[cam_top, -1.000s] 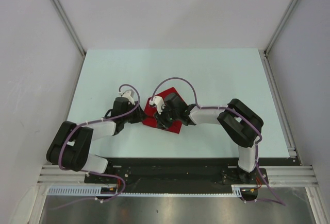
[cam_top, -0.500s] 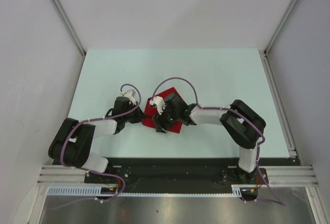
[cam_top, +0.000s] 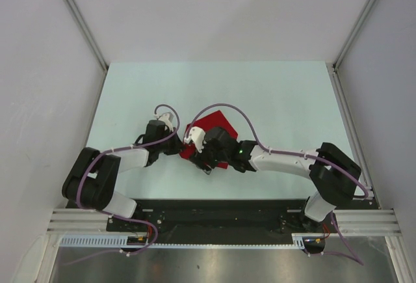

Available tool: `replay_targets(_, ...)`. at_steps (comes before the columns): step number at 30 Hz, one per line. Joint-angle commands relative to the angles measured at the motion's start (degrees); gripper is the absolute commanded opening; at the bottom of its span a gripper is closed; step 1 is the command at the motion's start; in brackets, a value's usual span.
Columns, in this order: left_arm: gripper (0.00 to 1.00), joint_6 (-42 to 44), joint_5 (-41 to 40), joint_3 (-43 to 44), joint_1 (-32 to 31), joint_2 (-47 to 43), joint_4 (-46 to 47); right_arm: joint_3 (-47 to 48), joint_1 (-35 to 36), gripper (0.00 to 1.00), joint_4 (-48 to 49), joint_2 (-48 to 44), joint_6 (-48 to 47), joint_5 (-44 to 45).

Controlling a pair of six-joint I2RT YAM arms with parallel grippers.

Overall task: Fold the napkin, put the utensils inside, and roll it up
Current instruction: Roll the napkin with the utensil

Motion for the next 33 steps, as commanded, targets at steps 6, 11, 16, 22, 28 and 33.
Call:
replay_targets(6, 0.00, 1.44, 0.11, 1.19, -1.08, 1.69, -5.34, -0.56, 1.42, 0.48, 1.79, 2.10, -2.19, -0.24)
replay_targets(11, 0.00, 1.53, 0.19, 1.46, -1.08, 1.25, -5.87, -0.74, -1.04, 0.45, 2.23, 4.21, -1.75, -2.44)
replay_targets(16, 0.00, 1.53, 0.19, 1.72, -1.16, 0.81, -6.40, -1.26, -2.27, 0.44, 3.11, 5.80, -2.53, -2.00)
replay_targets(22, 0.00, 1.45, 0.28, 1.98, -1.34, 0.55, -6.58, -1.09, -3.94, 0.44, 3.63, 8.43, -2.80, -4.99)
replay_targets(28, 0.00, 1.53, 0.19, 2.16, -1.43, 0.54, -6.84, -1.61, -5.43, 0.45, 3.64, 10.72, -2.10, -5.70)
replay_targets(33, 0.00, 1.53, 0.19, 2.25, -1.43, 0.46, -6.84, -2.40, -6.14, 0.56, 5.66, 11.25, -2.18, -5.61)
